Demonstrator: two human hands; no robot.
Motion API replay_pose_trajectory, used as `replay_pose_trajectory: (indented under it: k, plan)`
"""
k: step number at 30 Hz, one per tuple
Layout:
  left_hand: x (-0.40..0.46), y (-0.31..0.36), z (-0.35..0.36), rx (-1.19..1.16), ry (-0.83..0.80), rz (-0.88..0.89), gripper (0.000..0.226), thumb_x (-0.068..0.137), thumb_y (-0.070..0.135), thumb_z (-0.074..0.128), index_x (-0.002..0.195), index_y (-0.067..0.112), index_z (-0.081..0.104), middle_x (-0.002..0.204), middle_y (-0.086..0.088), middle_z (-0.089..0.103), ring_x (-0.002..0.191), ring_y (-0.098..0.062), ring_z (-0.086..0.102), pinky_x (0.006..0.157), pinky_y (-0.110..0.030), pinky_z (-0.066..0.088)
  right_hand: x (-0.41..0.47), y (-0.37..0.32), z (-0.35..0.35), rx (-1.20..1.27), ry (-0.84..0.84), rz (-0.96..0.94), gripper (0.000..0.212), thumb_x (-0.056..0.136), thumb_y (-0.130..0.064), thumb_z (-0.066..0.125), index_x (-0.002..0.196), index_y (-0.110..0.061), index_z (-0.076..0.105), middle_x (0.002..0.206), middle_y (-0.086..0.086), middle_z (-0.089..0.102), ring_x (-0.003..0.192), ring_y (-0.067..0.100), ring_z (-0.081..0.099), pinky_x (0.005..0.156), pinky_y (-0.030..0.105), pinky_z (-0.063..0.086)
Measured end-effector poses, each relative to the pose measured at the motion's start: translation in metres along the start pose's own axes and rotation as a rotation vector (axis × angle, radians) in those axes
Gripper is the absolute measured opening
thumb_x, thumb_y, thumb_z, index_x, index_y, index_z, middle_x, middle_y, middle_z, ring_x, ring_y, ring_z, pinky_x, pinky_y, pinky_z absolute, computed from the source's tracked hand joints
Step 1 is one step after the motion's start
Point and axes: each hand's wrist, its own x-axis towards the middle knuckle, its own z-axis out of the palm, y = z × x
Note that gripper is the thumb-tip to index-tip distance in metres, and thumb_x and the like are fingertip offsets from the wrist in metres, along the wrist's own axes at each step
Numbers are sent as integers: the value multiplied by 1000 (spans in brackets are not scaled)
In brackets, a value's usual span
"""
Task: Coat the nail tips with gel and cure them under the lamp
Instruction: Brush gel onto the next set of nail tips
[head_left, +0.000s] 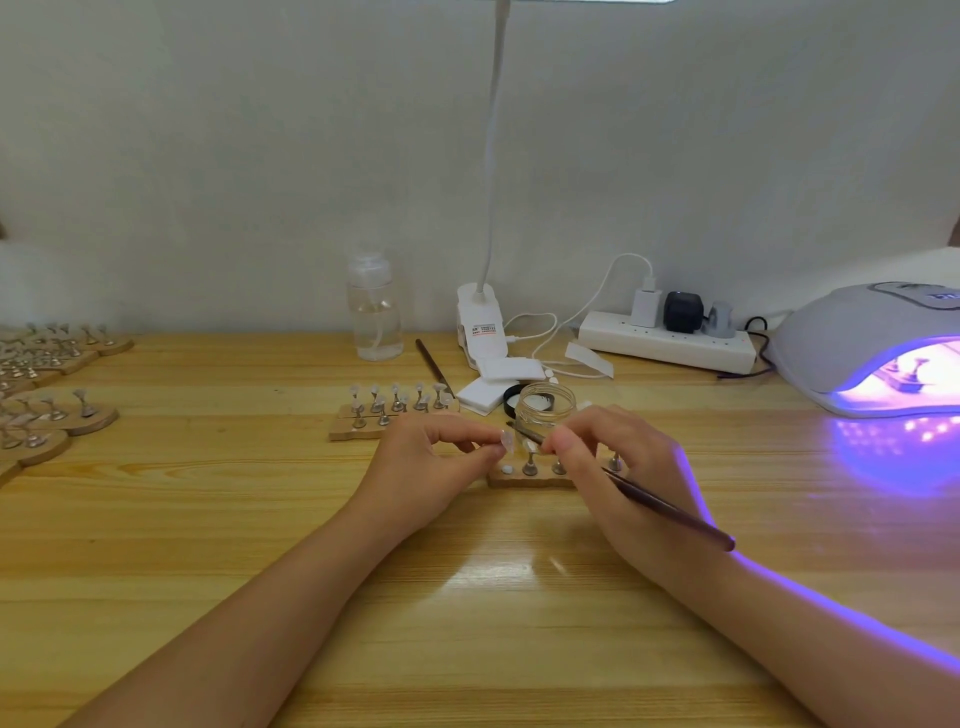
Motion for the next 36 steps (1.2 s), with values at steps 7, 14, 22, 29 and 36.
replay_pose_trajectory:
  k: [7,14,22,29,36]
  plan:
    - [0,-1,-1,11,-7,-26,12,75,6,71,79,17,74,77,3,69,62,7,53,54,-3,35,-2,1,-2,95,7,-27,38,88,-41,36,63,-23,58,70,-4,60,67,14,55,67,20,40]
    - [0,-1,0,25,-10,-21,12,75,6,71,80,16,74,75,4,68,63,5,53,55,-3,35,0,1,1,-5,-27,-11,33,86,-44,37,70,-28,61,66,-12,59,72,9,55,70,14,36]
    - [-1,-1,0,43,-8,-3,13,75,6,71,79,18,74,73,7,68,62,6,52,55,-3,35,-3,1,-2,64,24,-47,40,88,-40,35,64,-22,62,60,-8,57,66,8,52,68,12,35]
    - [-1,2,-1,50,-12,30,15,75,5,70,80,18,74,74,8,67,68,4,53,57,-2,34,-2,1,0,34,-11,-24,38,88,-42,35,62,-29,59,63,-7,59,68,7,55,70,15,37]
    - [-1,2,-1,-25,-29,9,19,73,5,72,70,24,71,64,18,68,64,8,59,57,-2,38,-2,1,-2,187,58,17,45,87,-40,34,59,-18,61,68,-5,64,66,8,58,70,13,41]
